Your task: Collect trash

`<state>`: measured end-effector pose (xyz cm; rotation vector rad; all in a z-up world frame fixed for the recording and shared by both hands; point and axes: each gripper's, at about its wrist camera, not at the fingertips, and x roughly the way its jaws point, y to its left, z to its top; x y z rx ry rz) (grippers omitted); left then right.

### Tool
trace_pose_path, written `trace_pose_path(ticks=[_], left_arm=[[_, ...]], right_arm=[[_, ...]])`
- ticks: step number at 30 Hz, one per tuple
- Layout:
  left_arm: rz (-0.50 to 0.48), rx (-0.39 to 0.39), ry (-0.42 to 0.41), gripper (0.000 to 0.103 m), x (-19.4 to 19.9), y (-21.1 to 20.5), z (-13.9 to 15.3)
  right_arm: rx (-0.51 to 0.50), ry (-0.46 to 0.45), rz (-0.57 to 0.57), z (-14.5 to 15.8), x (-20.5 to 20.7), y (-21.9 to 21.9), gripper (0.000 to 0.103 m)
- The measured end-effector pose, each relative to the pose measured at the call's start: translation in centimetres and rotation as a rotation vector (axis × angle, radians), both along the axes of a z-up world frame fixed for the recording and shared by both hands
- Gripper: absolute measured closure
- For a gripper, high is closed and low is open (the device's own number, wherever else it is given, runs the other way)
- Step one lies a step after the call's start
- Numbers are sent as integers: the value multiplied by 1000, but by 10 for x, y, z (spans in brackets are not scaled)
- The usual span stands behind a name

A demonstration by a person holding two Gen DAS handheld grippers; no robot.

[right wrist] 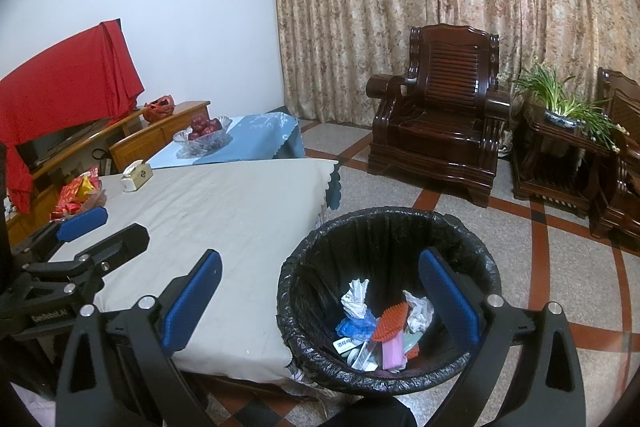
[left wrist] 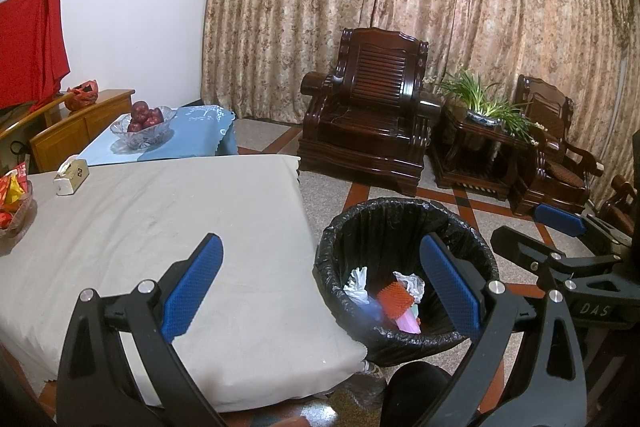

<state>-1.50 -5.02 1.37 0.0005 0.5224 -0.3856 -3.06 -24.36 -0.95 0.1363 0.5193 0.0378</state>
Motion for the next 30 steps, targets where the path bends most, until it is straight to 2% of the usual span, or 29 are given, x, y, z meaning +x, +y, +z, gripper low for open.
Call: trace_pose_path(ticks=[30], left_arm=[[-1,1,2,7,0,-1,2]], right_arm=[[-2,3,0,1,2,3,6]])
